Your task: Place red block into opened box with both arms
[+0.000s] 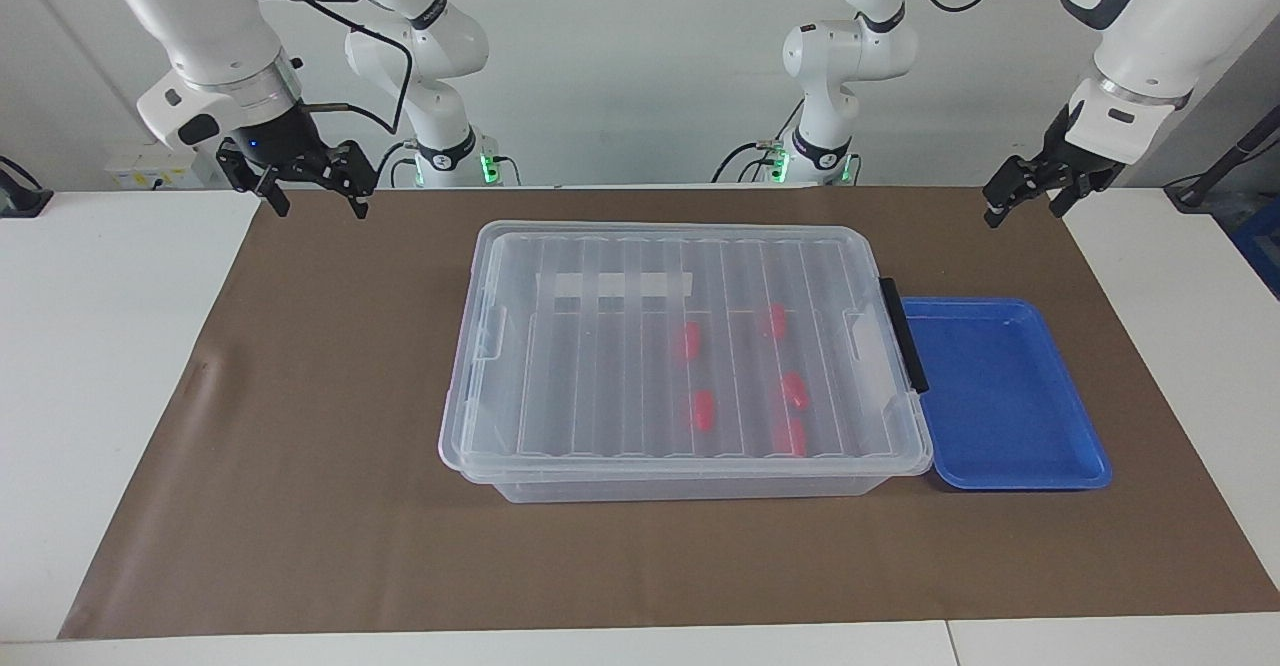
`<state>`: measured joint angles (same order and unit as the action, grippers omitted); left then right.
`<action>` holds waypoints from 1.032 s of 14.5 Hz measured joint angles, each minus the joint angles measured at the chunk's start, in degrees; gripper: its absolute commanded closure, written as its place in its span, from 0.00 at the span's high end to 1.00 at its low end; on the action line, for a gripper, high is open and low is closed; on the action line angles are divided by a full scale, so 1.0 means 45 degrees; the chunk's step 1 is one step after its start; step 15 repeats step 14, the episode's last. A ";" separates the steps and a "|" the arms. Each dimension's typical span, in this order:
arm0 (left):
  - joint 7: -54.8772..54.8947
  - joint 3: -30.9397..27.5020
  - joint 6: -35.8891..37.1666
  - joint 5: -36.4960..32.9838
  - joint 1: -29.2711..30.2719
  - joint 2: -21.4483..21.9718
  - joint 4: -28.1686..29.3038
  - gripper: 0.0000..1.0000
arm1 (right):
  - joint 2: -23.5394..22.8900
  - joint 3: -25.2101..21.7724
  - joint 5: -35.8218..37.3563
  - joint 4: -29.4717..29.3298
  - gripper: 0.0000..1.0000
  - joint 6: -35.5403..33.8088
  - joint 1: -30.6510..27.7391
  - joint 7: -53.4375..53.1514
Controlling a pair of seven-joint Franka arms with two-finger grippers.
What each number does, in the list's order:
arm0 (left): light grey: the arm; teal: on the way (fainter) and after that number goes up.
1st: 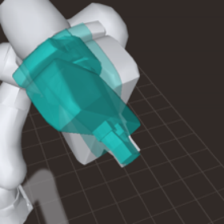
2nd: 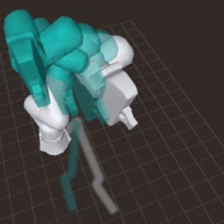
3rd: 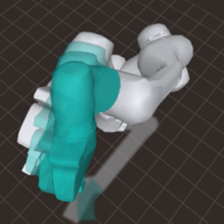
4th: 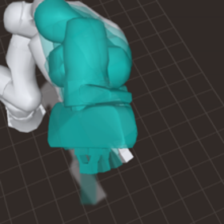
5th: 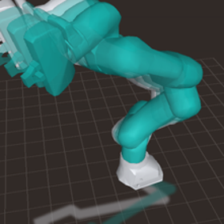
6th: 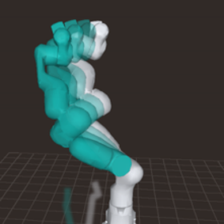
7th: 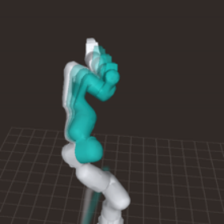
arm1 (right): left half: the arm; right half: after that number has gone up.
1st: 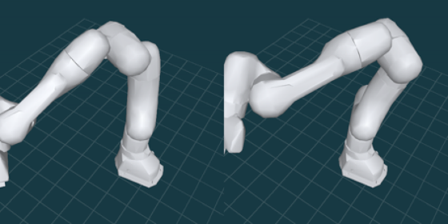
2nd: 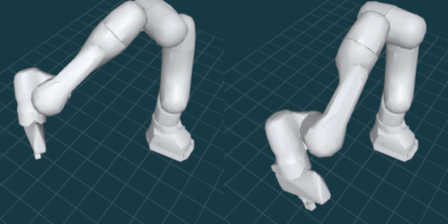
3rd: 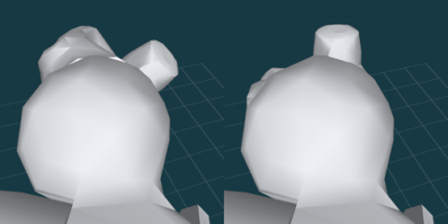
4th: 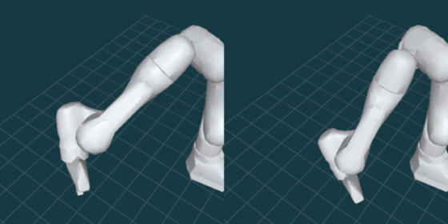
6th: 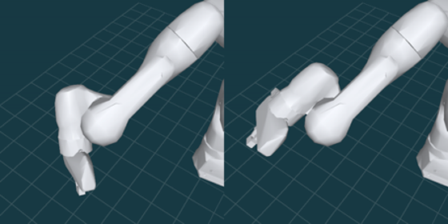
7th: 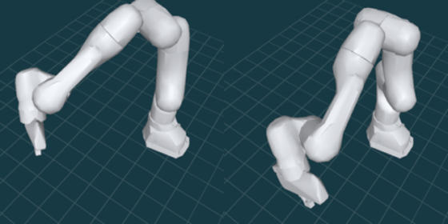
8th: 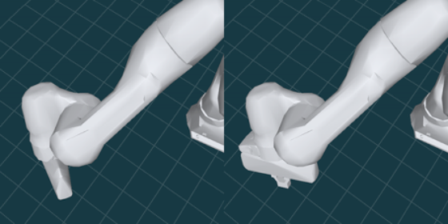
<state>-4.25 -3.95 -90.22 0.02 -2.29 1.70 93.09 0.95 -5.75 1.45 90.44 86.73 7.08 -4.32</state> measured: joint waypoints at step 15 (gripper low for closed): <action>0.0000 0.0000 0.0000 0.0000 0.0001 0.0000 0.0000 1.00 | -0.0001 0.0001 -0.0009 -0.0029 1.00 -0.0138 0.0000 -0.0011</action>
